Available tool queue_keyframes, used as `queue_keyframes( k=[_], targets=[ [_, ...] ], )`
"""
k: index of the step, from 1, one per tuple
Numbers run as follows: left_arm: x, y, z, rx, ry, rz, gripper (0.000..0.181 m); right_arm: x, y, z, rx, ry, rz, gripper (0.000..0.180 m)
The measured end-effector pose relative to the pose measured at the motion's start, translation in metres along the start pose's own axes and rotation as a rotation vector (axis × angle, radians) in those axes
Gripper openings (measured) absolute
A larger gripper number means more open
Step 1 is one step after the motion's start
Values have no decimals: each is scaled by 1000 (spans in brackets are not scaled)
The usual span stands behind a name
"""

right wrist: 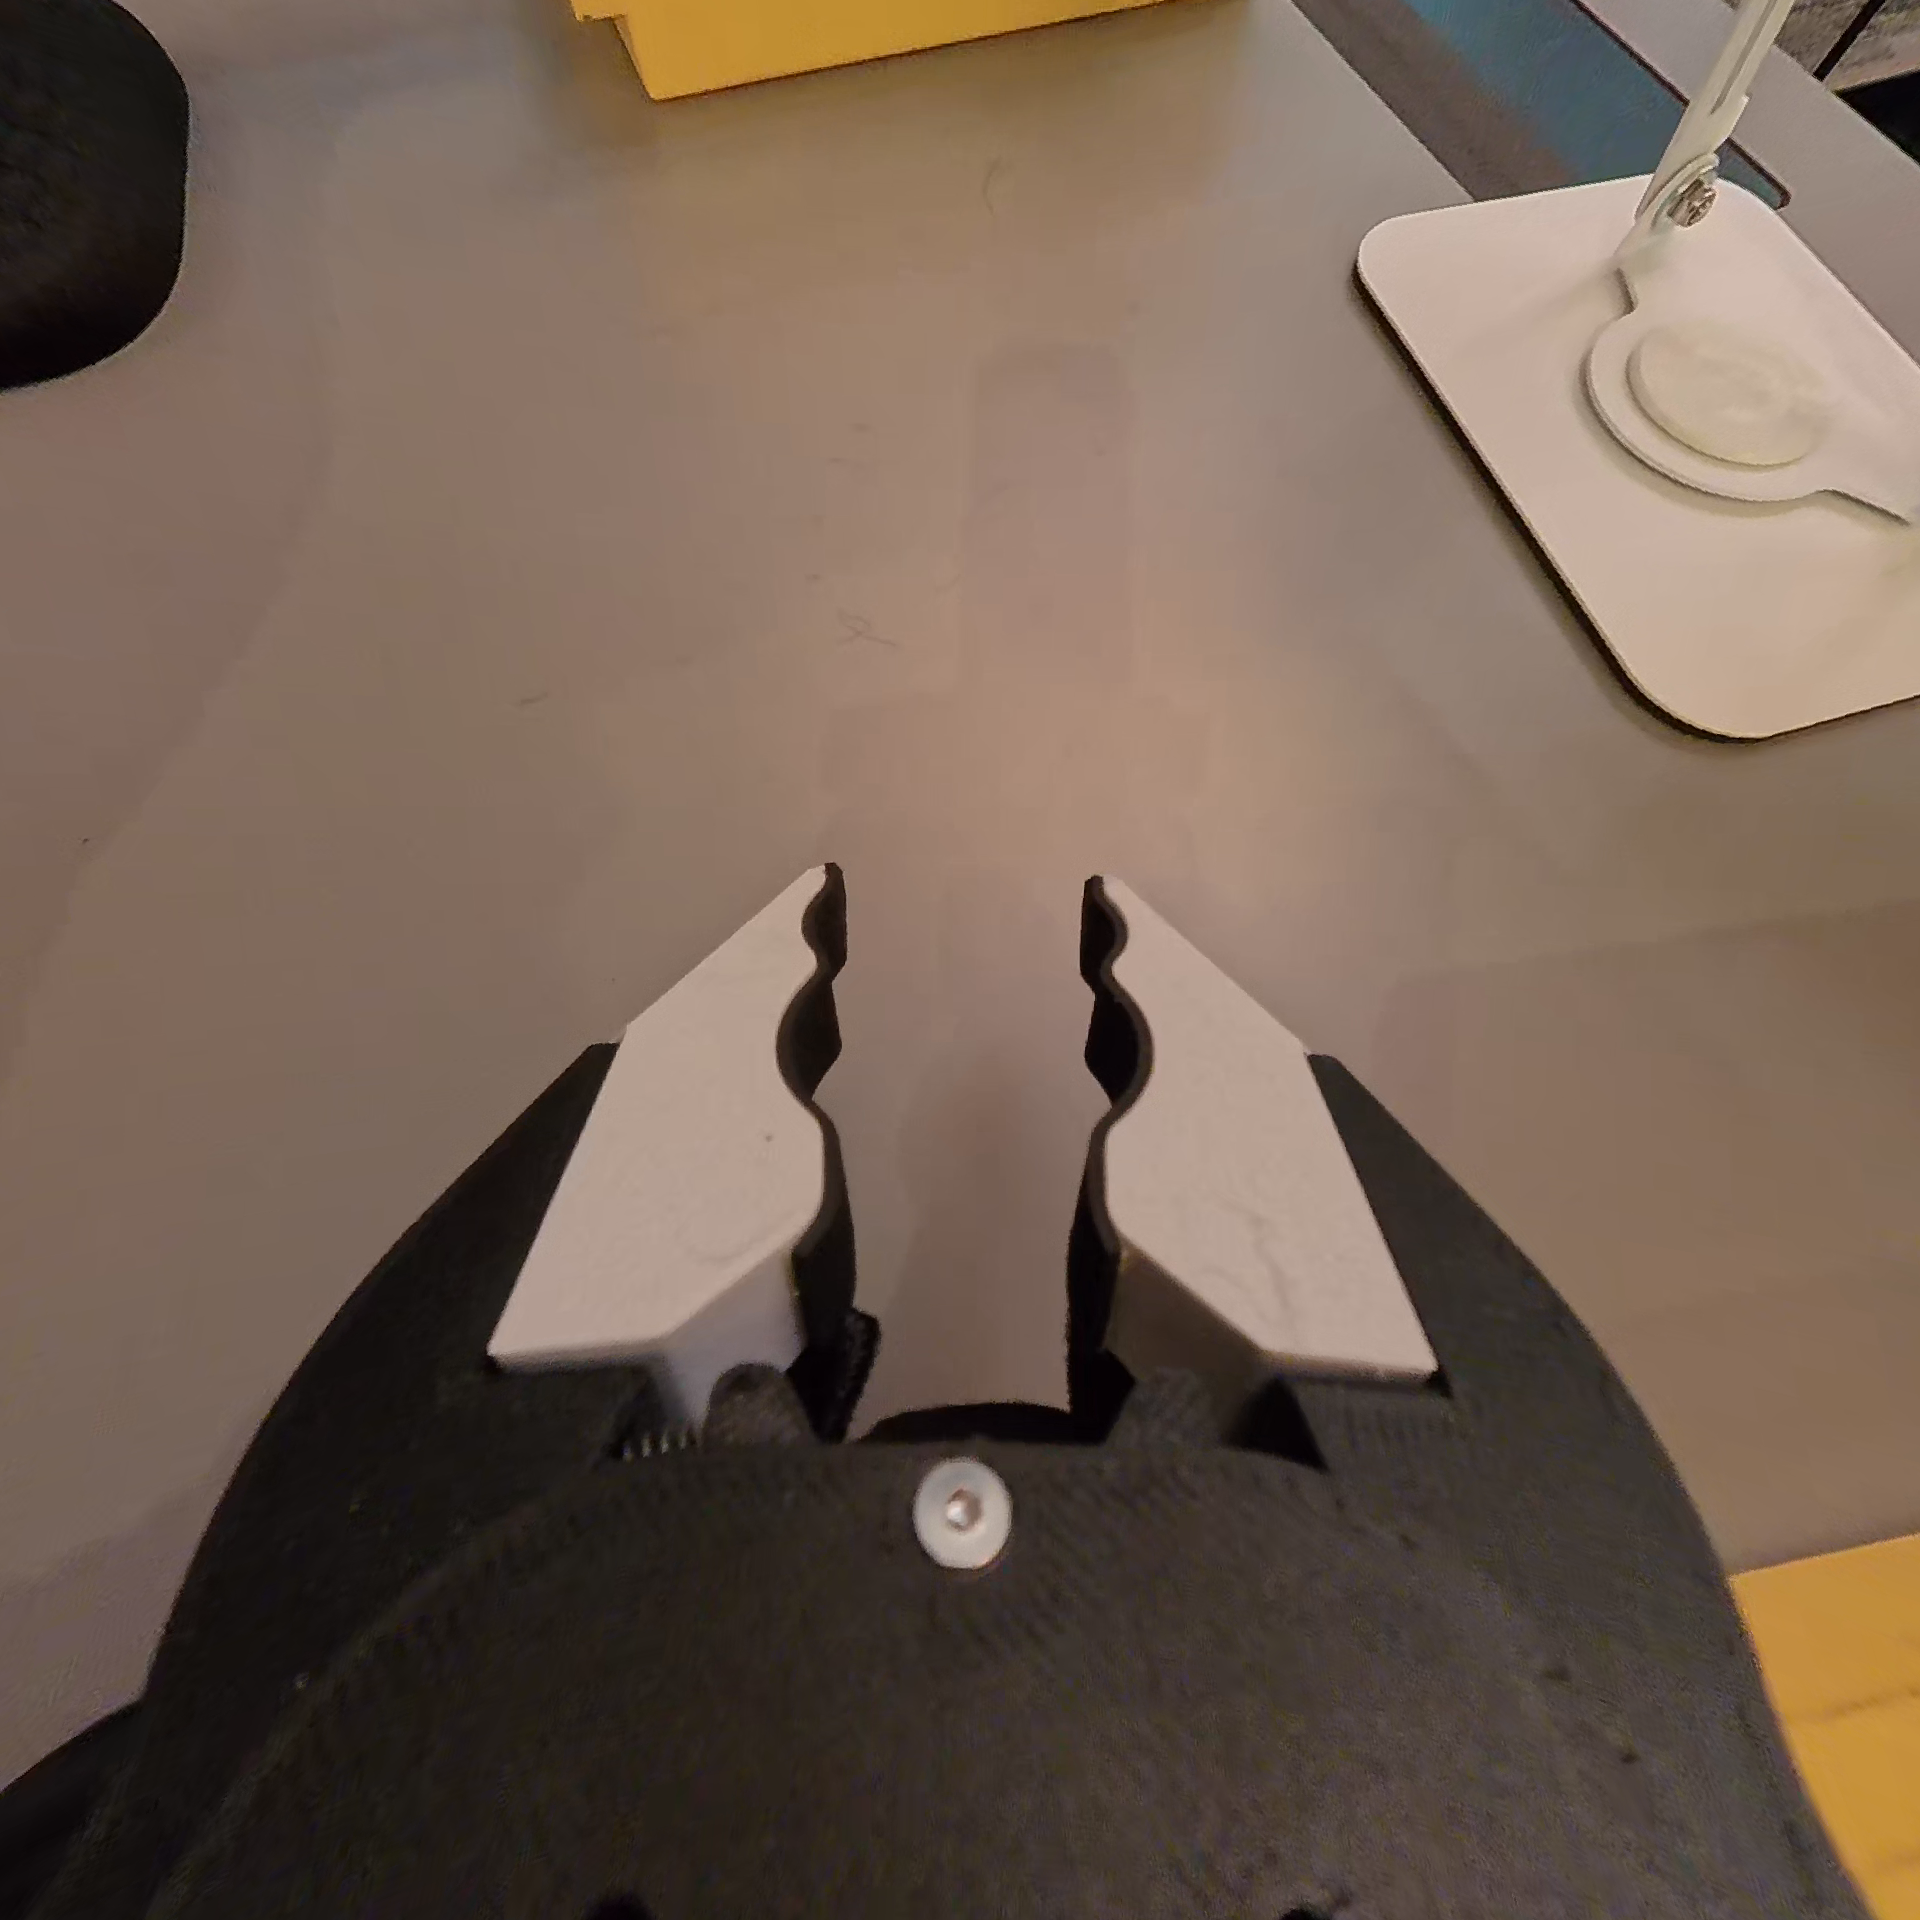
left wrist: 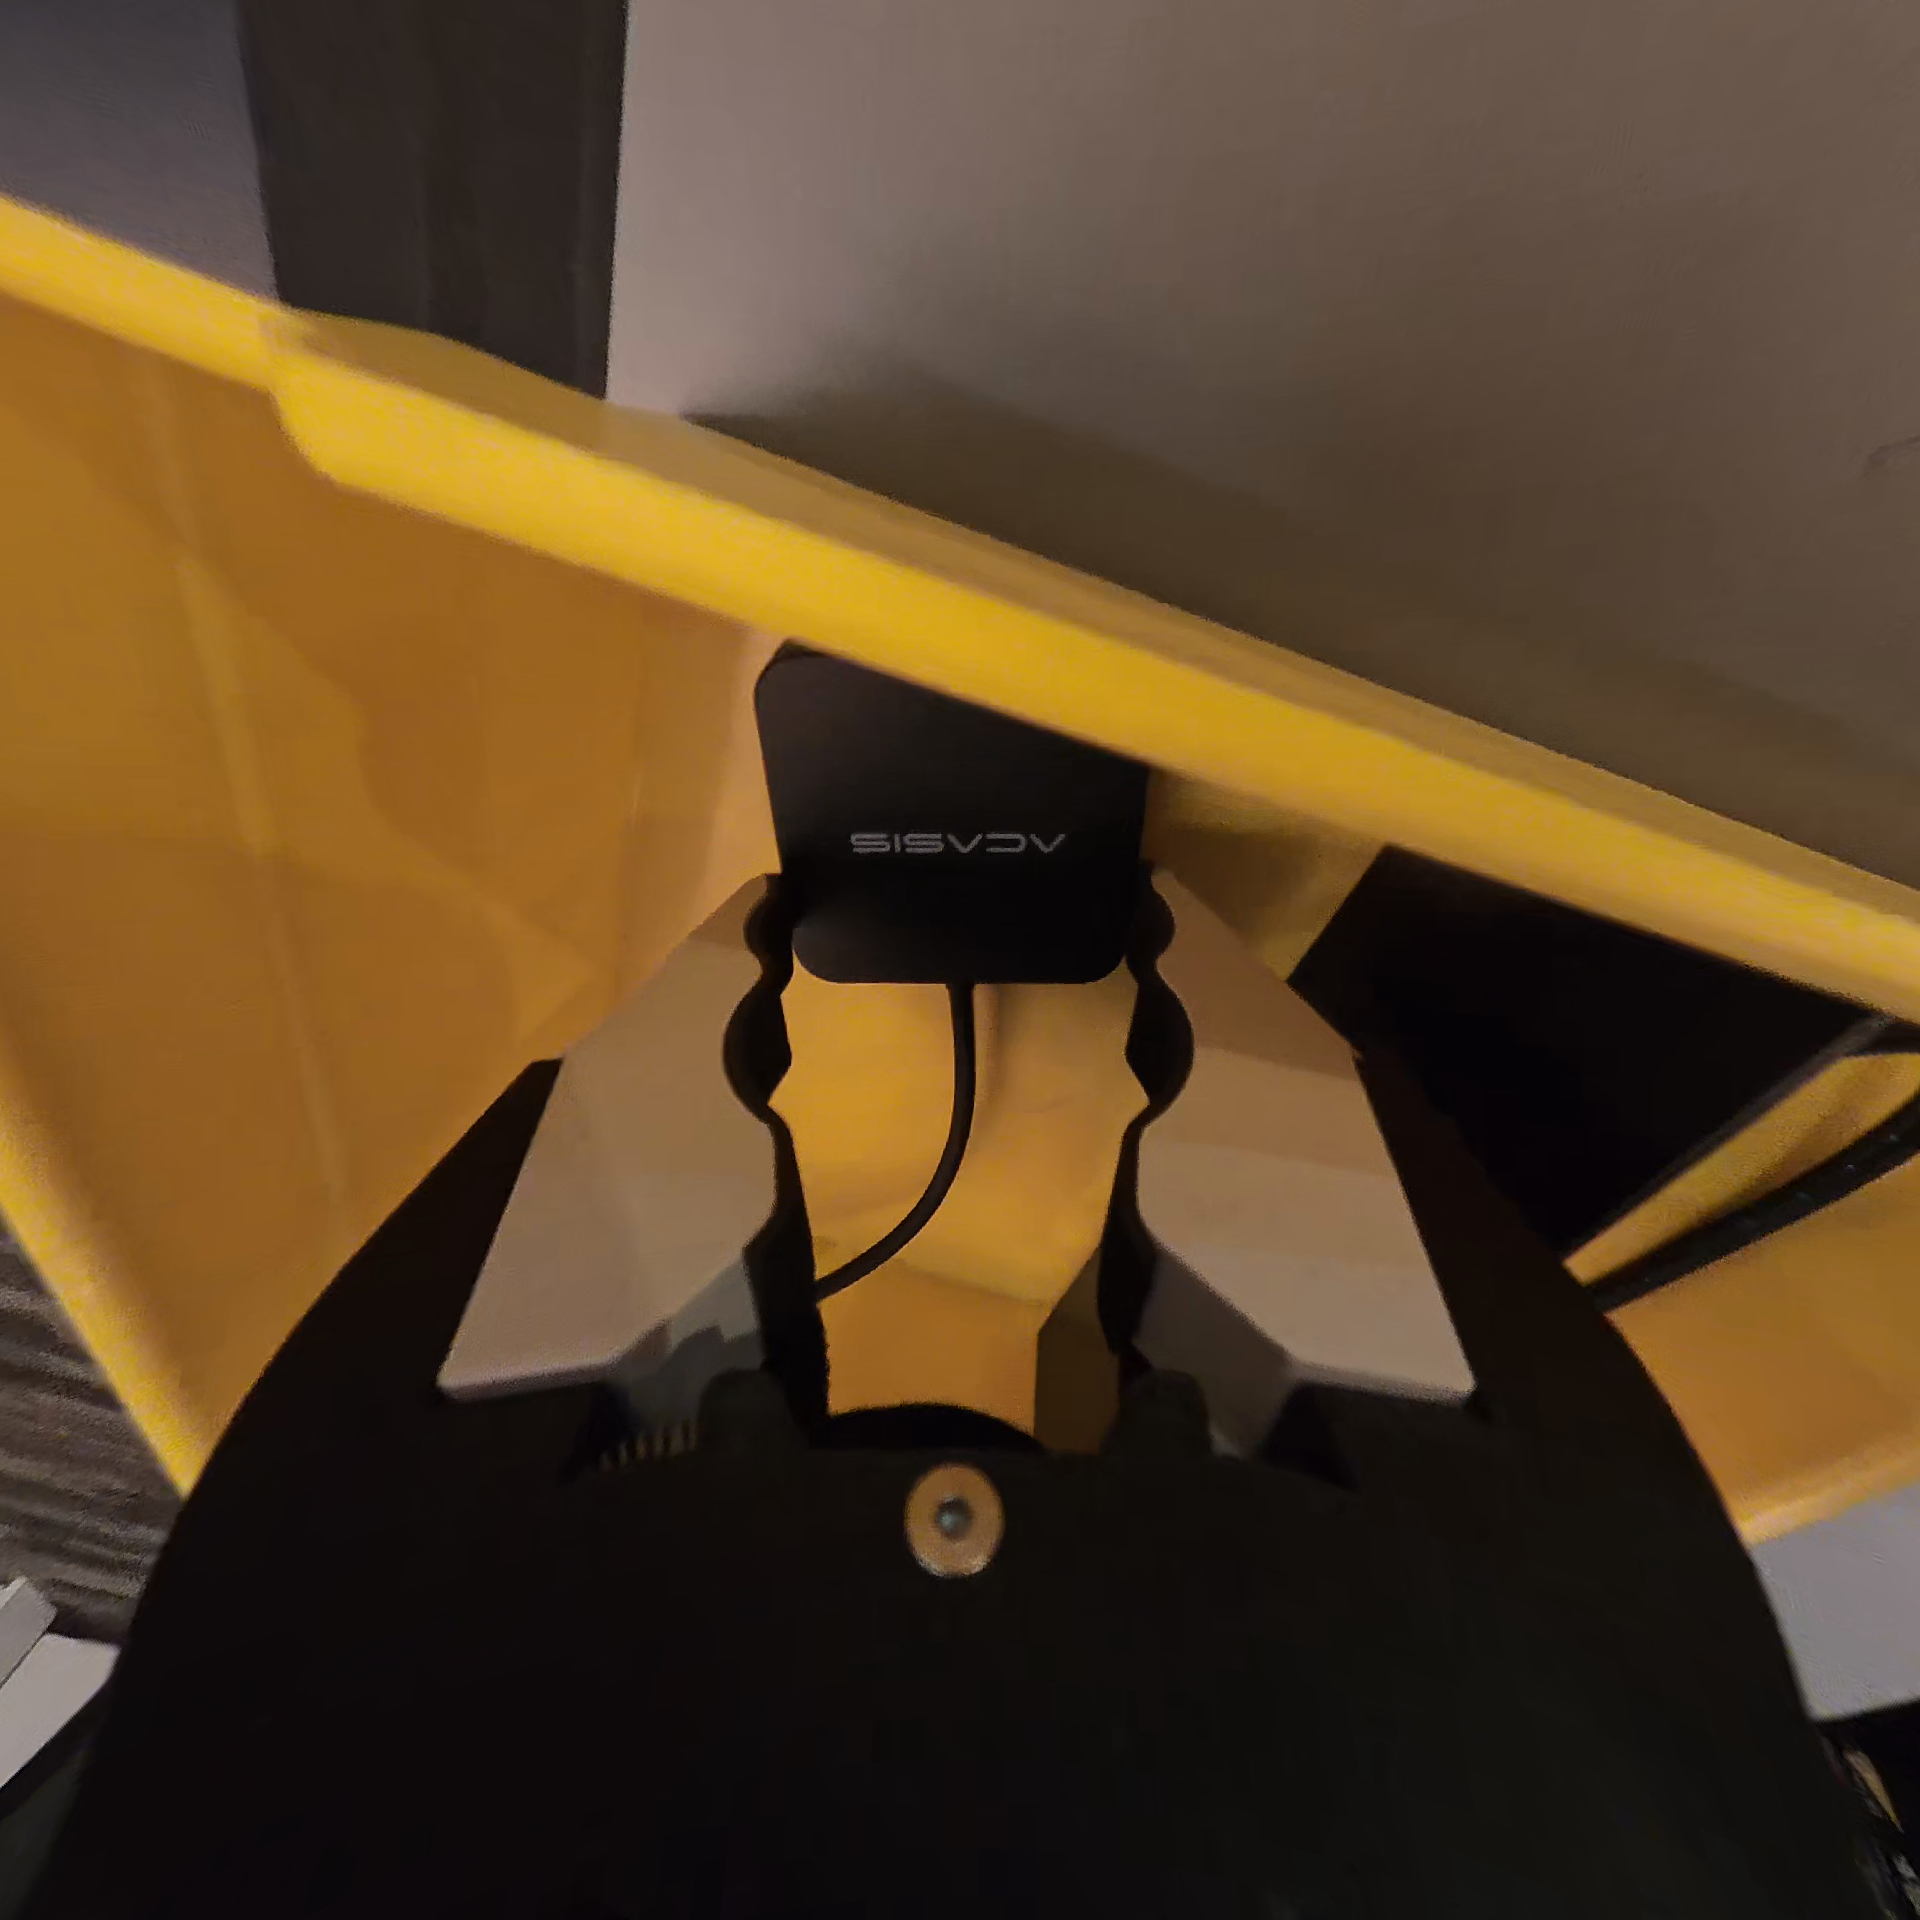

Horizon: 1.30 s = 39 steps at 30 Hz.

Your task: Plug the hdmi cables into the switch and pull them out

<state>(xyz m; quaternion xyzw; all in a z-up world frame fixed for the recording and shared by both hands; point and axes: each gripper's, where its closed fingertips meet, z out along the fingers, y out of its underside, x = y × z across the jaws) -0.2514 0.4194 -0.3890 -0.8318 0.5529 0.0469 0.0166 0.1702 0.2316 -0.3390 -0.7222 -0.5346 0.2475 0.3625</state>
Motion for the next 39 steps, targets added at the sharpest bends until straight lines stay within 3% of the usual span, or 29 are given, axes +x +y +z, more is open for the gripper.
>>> queue_keyframes(
  k=[14,25,33,39],
  targets=[
    [-22,16,-71,92,-278,5,63,1,-5,-3,15,7,-6,44],
    [-2,24,-132,225,-421,-29,63,-8,-18,-13,38,16,-36,44],
    [19,13,-184,307,-502,-5,63,-14,-23,-20,46,20,-55,44],
    [57,-24,-227,336,-545,120,63,-12,-18,-25,46,35,-51,44]
  ],
)
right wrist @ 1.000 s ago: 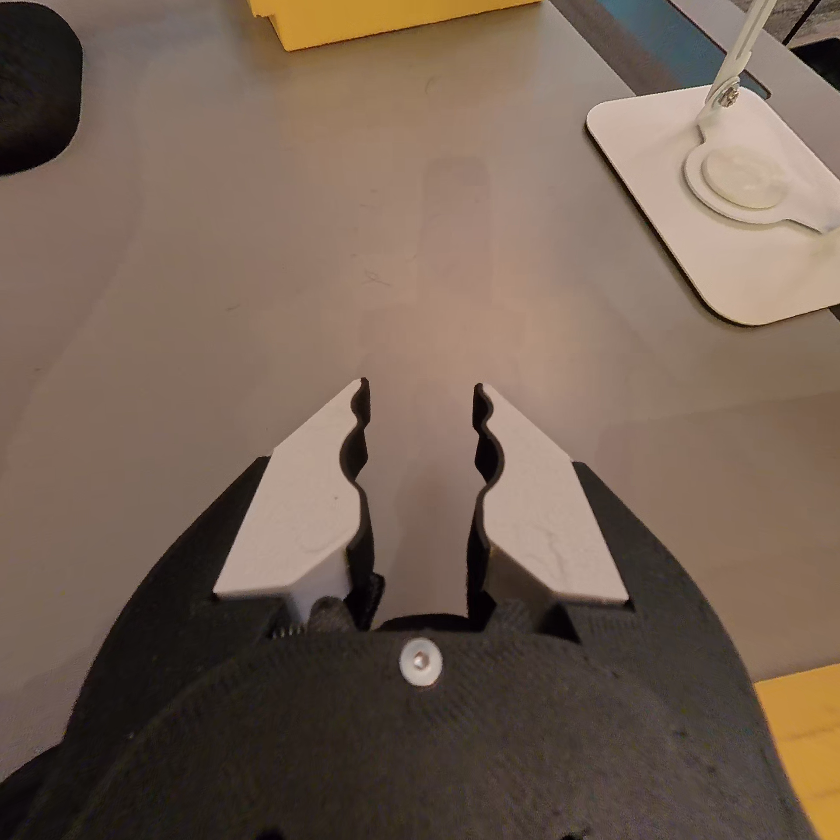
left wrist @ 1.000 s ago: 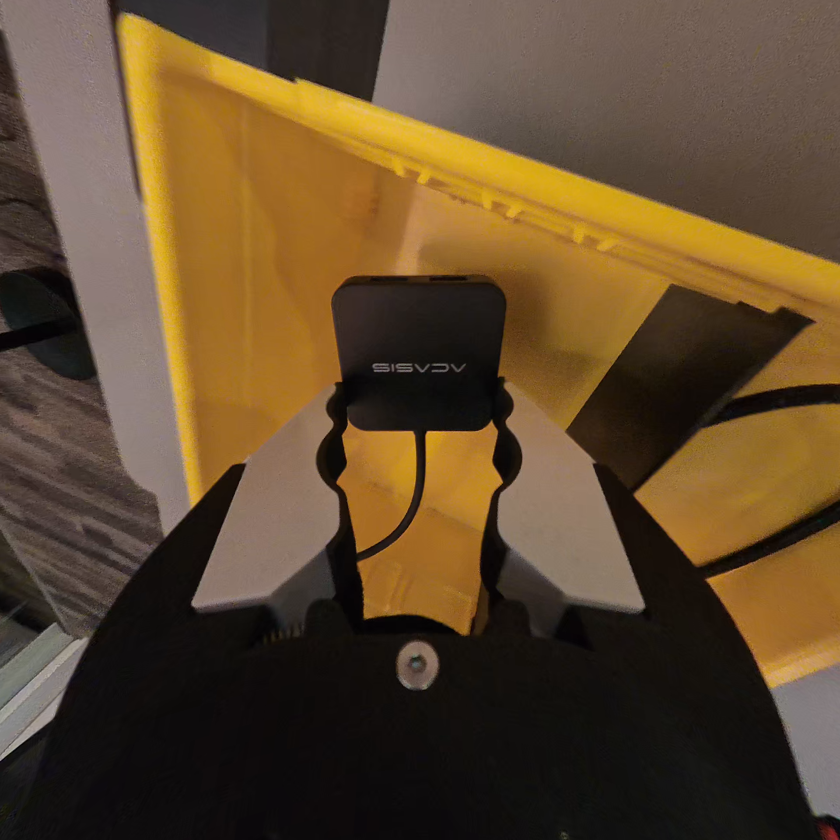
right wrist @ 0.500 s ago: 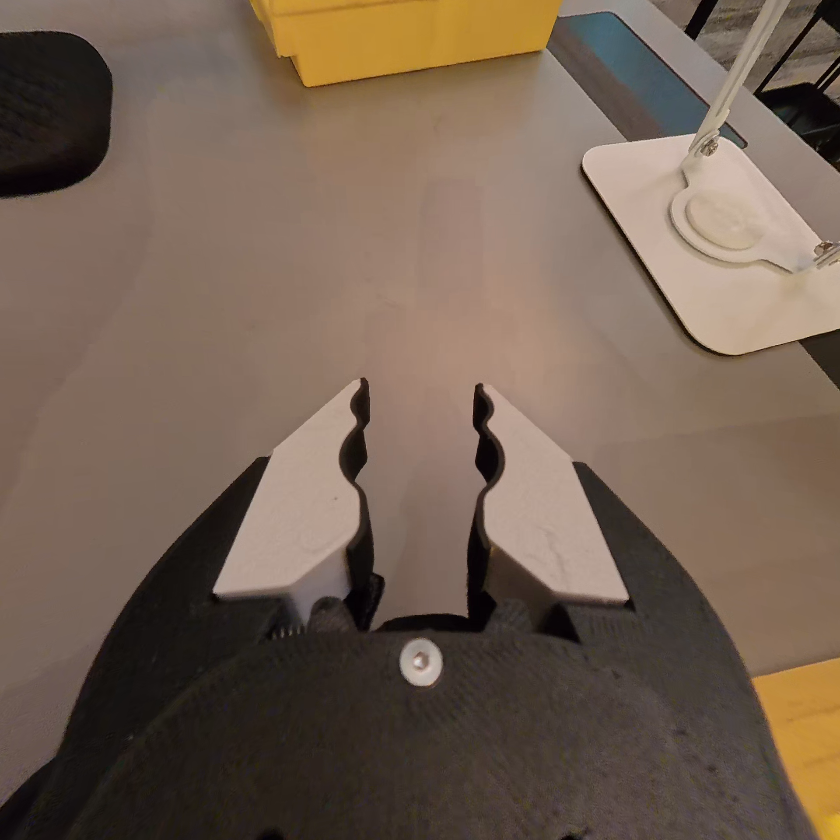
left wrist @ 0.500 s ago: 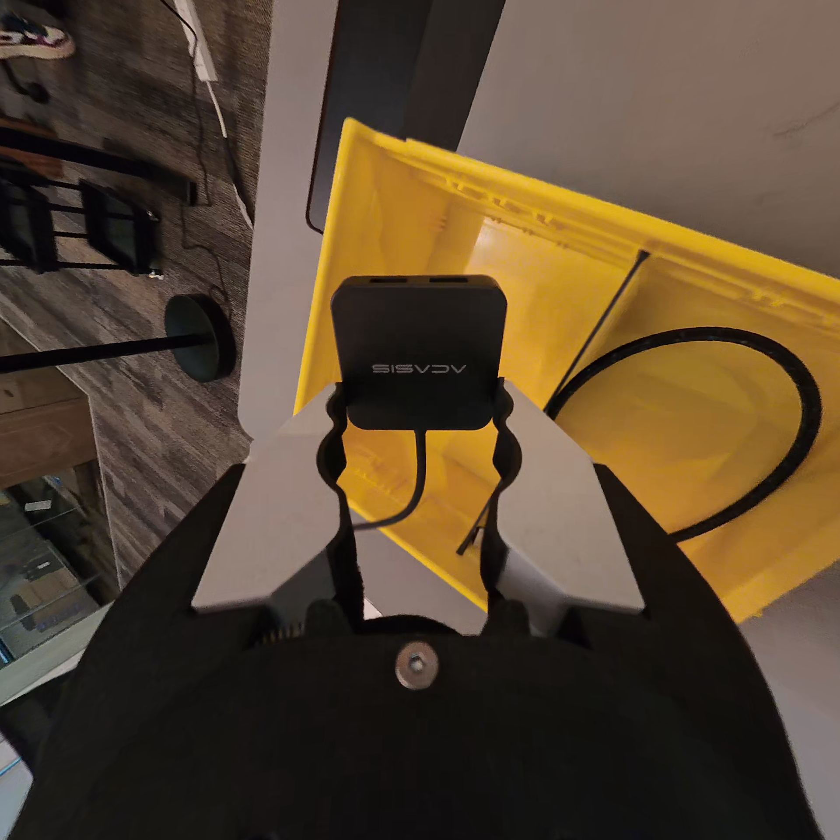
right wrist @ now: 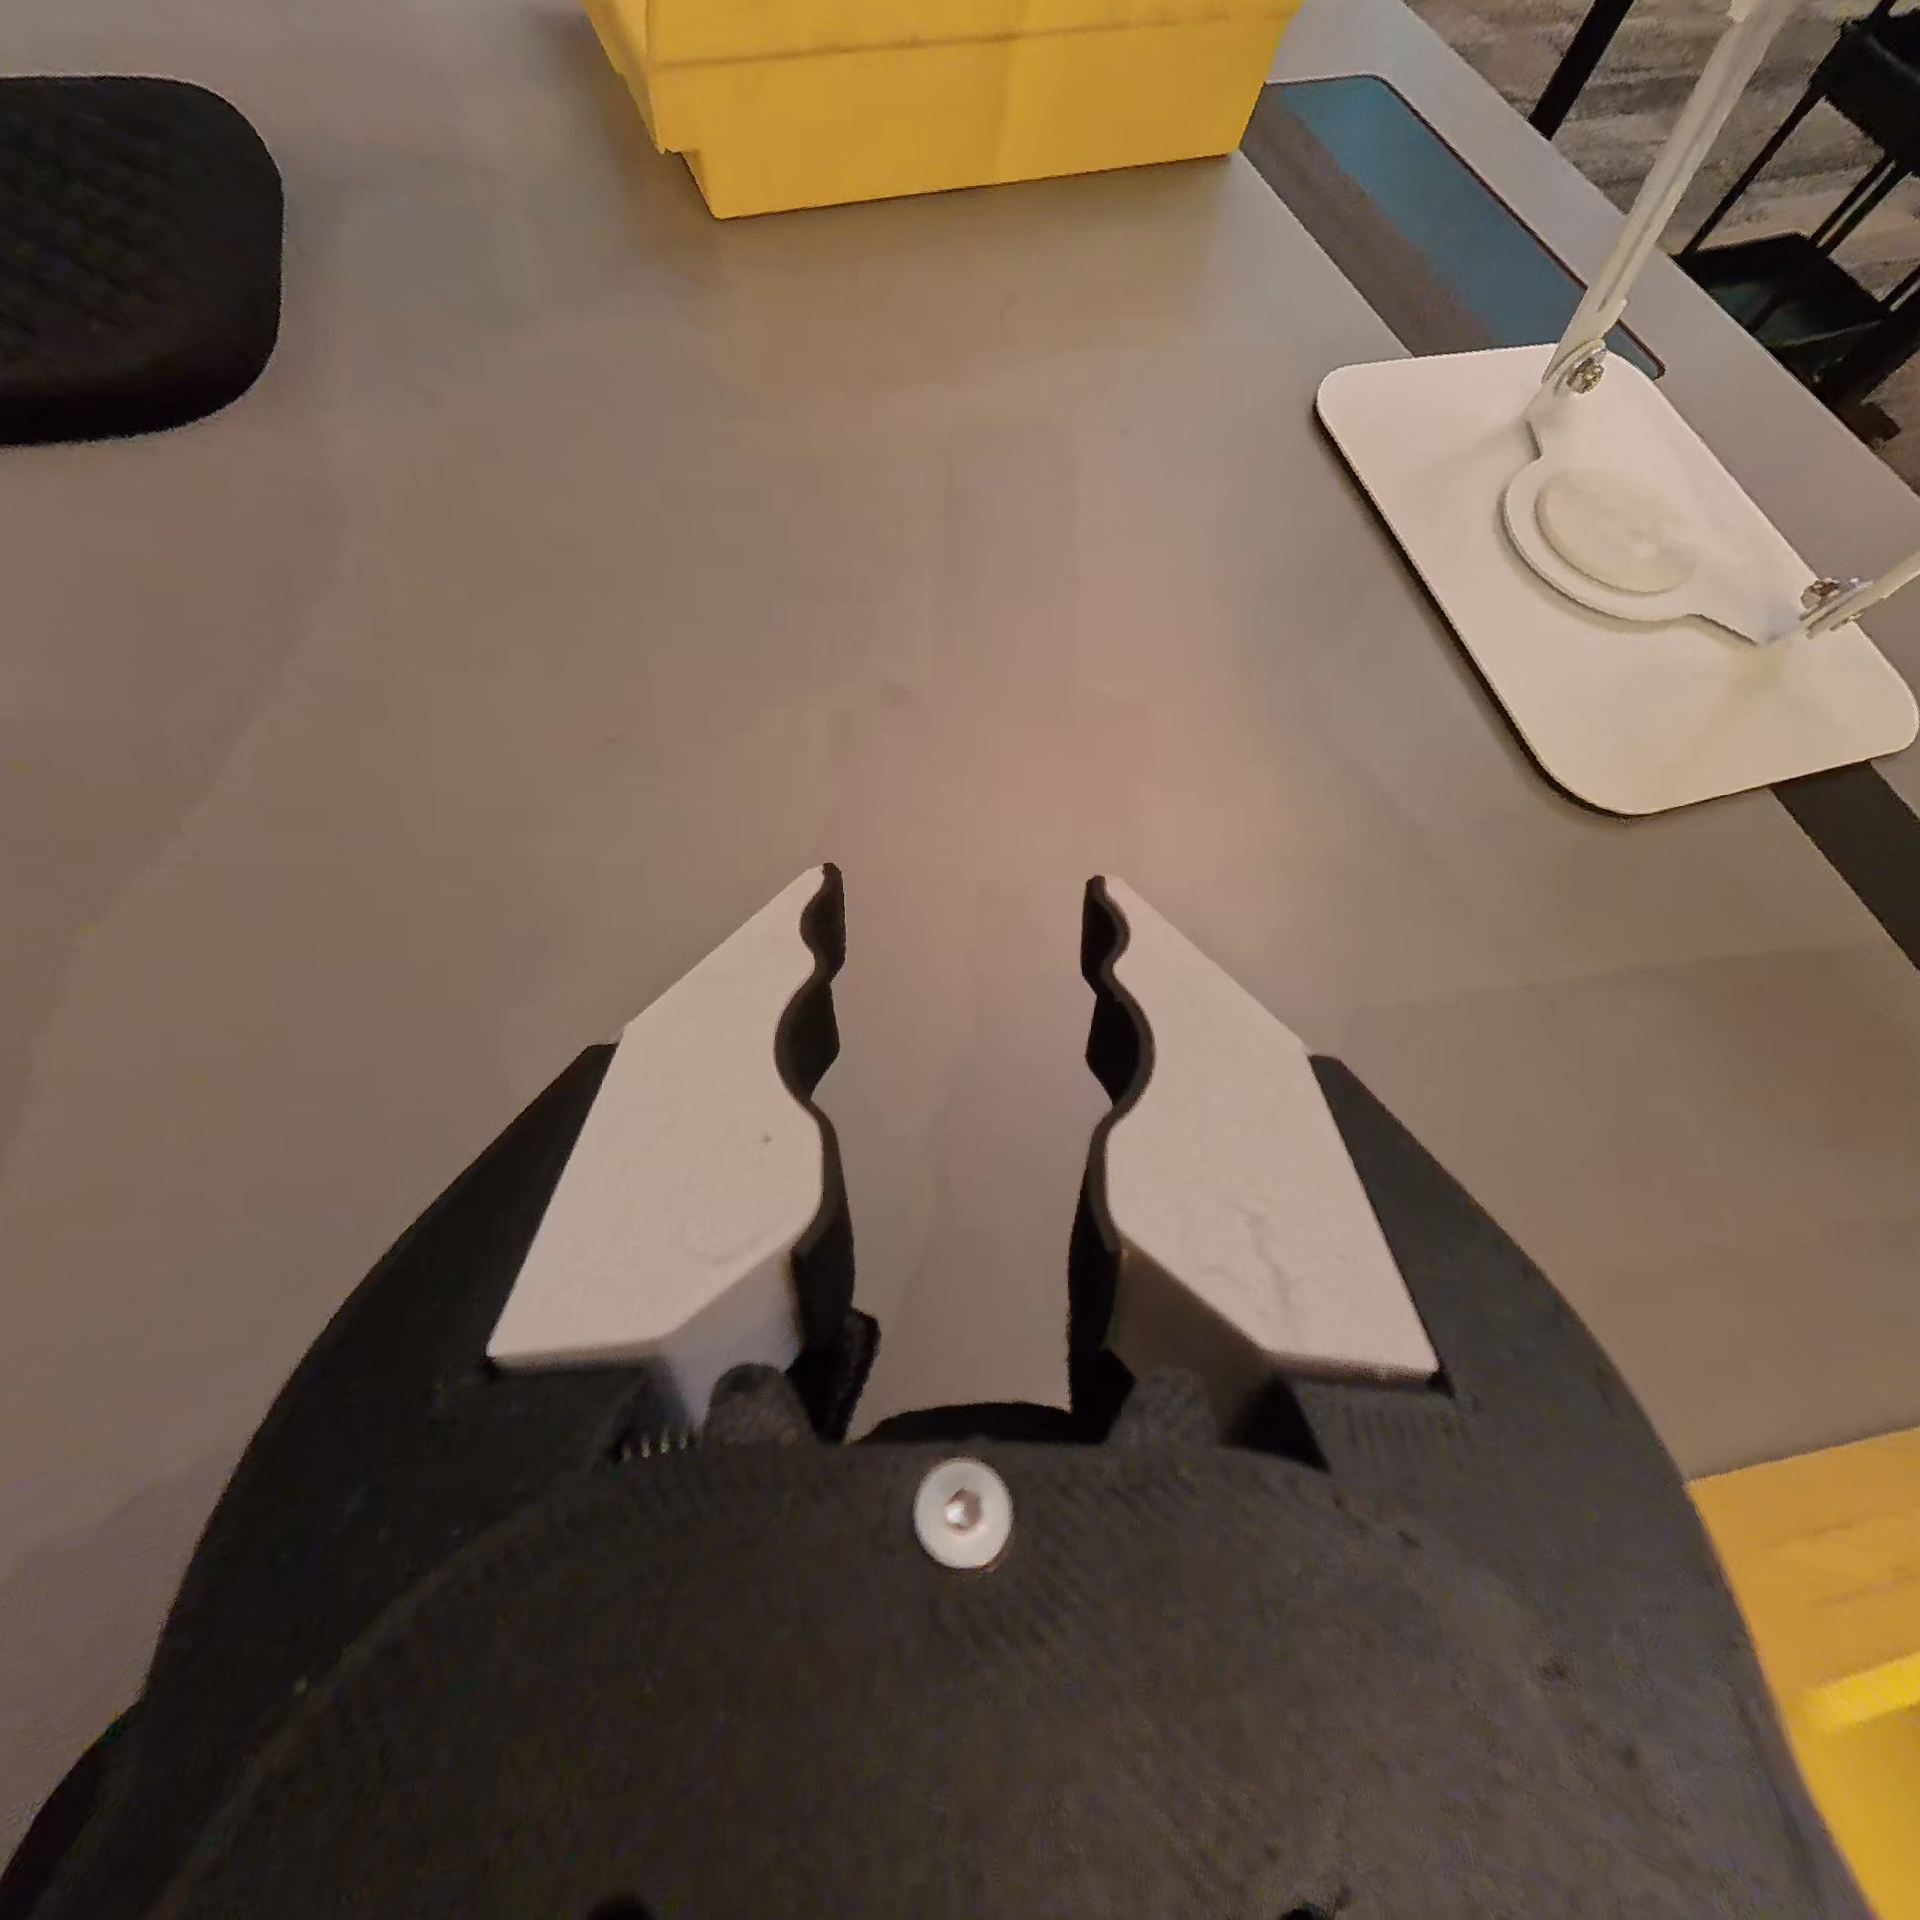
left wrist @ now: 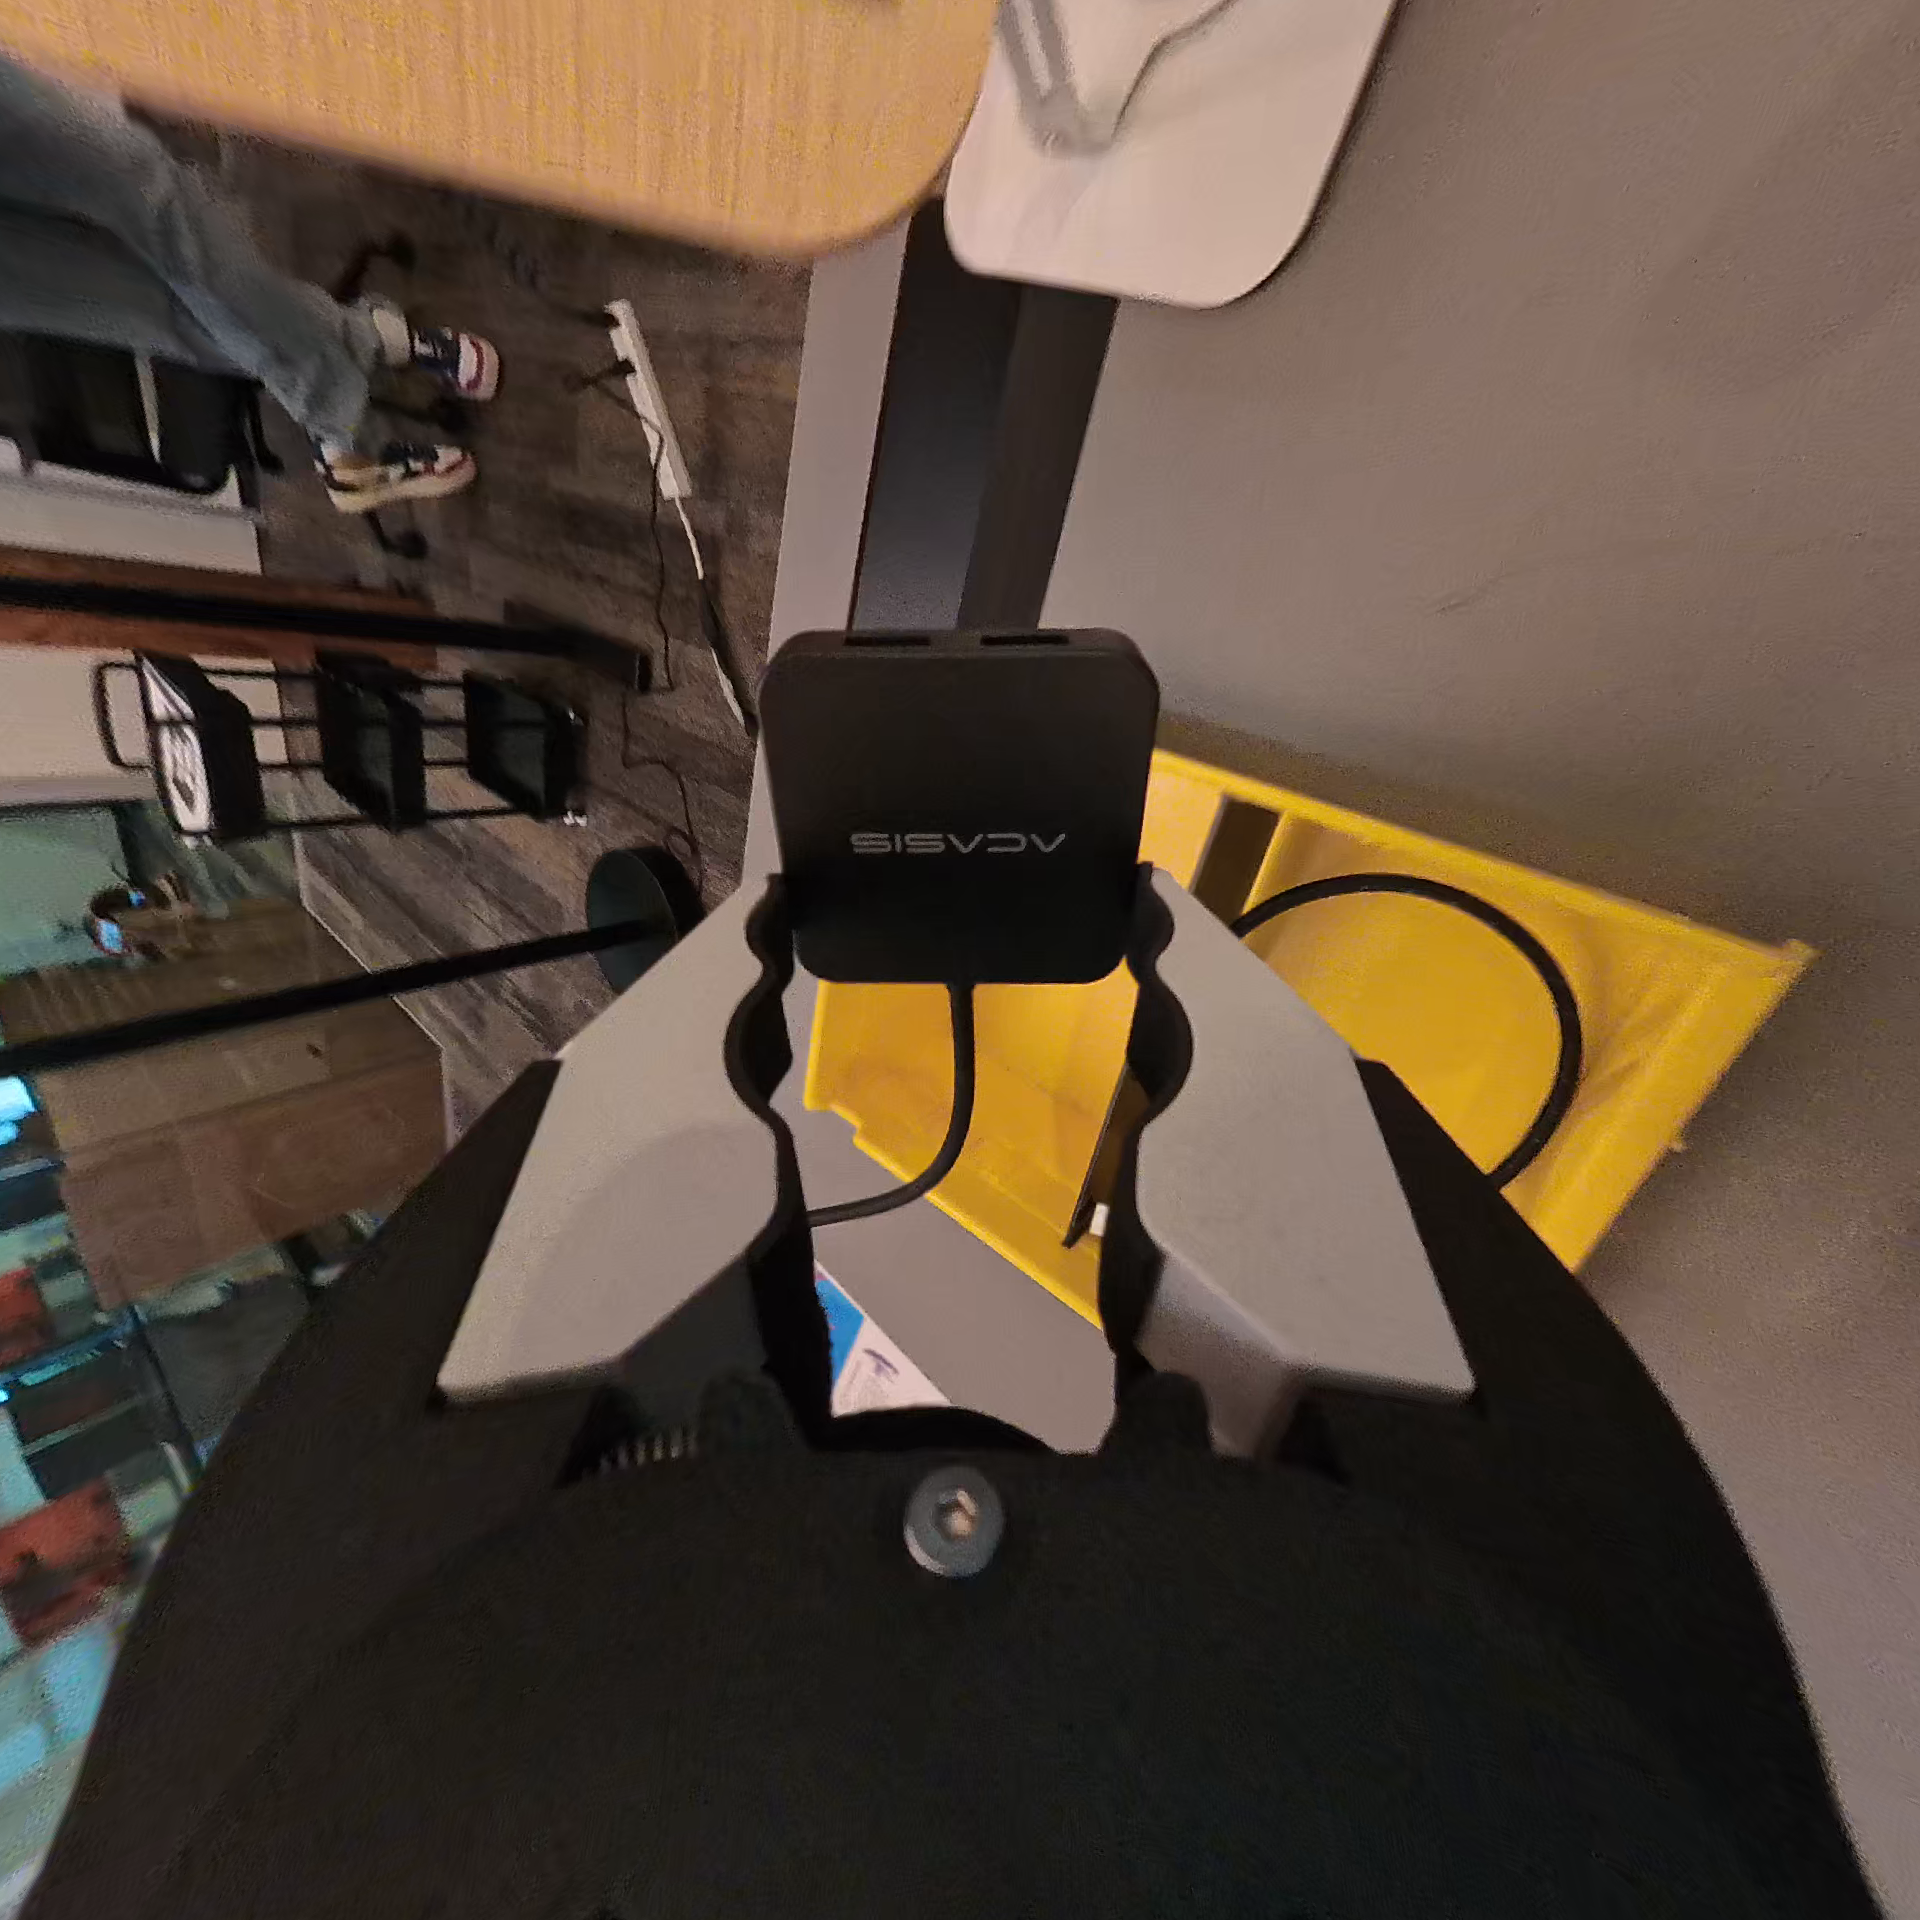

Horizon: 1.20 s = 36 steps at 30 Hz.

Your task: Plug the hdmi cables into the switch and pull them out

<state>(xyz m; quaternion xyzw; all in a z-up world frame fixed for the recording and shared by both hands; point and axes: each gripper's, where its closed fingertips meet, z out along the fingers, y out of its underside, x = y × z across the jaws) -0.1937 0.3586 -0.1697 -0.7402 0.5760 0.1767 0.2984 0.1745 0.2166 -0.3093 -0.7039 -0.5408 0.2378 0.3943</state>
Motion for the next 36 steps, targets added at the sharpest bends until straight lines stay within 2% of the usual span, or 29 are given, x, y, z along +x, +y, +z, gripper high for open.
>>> queue_keyframes(
  k=[8,15,21,25,36],
  targets=[
    [64,-107,-26,77,78,270,63,-2,19,0,39,-27,63,44],
    [157,-179,0,134,264,498,63,-1,34,3,119,-51,135,43],
    [226,-205,44,134,421,623,63,1,42,7,117,-54,151,43],
    [267,-208,68,108,521,699,63,3,43,7,115,-47,157,43],
    [320,-211,95,110,656,700,63,5,47,11,89,-26,144,42]
  ],
)
